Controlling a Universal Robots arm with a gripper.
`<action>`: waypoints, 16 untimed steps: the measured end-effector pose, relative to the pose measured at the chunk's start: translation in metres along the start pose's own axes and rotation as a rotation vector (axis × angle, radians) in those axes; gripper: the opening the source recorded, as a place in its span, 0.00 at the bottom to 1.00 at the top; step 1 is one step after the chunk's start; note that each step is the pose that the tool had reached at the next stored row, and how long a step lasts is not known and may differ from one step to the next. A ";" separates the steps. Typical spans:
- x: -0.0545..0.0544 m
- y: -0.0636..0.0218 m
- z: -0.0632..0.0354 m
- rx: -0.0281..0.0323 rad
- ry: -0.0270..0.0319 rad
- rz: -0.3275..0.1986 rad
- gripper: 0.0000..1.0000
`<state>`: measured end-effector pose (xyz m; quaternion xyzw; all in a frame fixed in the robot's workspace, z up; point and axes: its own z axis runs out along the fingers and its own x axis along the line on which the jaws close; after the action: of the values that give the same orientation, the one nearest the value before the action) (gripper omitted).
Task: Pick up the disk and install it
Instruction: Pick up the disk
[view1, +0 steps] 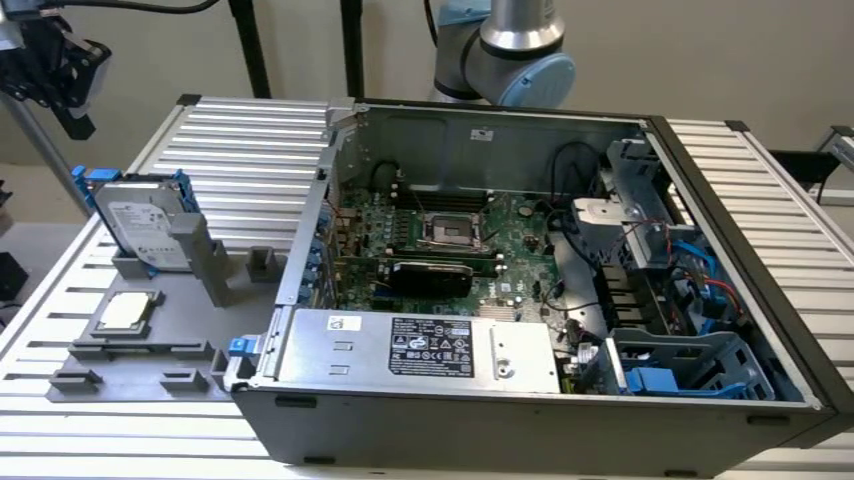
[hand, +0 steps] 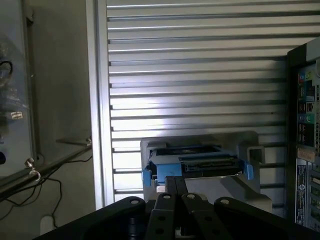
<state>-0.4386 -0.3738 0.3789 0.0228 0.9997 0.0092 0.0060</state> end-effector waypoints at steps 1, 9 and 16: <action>0.000 0.0000 0.0000 0.0000 0.0000 0.000 0.11; 0.002 -0.0001 0.0012 -0.0001 0.0010 -0.049 0.11; 0.002 -0.0002 0.0032 -0.0016 0.0033 -0.176 0.11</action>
<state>-0.4410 -0.3738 0.3756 -0.0653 0.9978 0.0094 0.0051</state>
